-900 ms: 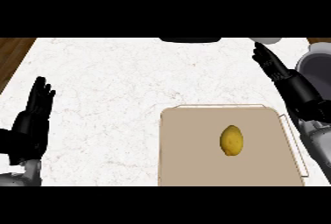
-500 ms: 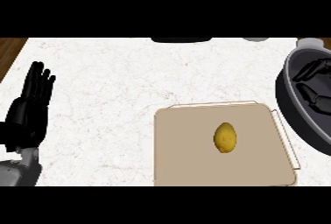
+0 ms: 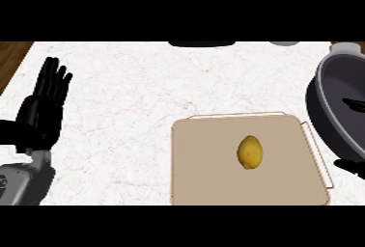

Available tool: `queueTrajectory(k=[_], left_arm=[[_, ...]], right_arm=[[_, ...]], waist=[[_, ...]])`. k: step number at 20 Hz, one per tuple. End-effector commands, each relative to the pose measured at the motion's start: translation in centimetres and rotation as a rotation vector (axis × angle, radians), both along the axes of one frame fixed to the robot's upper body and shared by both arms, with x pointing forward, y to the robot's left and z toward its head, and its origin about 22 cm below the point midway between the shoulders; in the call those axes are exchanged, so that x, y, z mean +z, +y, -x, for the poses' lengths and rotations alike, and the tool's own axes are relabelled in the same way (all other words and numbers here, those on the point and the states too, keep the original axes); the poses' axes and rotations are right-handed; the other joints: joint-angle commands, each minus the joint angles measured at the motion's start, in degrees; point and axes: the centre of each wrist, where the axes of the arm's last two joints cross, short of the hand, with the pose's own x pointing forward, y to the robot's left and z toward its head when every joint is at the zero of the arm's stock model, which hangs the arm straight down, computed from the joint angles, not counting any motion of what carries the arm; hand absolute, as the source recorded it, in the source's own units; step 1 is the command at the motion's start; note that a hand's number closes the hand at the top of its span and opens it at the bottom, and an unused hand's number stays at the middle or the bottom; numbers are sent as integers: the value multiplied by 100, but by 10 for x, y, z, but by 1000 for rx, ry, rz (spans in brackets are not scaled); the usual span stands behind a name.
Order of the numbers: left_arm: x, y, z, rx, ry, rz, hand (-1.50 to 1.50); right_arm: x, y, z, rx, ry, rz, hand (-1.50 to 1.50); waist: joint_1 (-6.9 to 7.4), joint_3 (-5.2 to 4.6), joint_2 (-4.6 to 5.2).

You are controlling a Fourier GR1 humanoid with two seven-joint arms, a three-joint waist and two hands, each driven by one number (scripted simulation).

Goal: Pick the lemon from the tray and place it in the pot

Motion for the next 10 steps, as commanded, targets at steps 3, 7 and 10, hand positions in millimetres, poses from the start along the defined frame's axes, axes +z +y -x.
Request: queueTrajectory(k=[3,7,10], left_arm=[[-18,4,3,-15,0,-1,0],[-1,-8,-13,-29,4,-2,0],[5,1,-1,-32,-3,14,0]], right_arm=[[24,18,25,9,52,242,-150],[40,38,23,20,160,430,-150],[43,65,27,23,199,480,-150]], waist=[[20,-15,-19],[52,-15,-2],[160,-9,-11]])
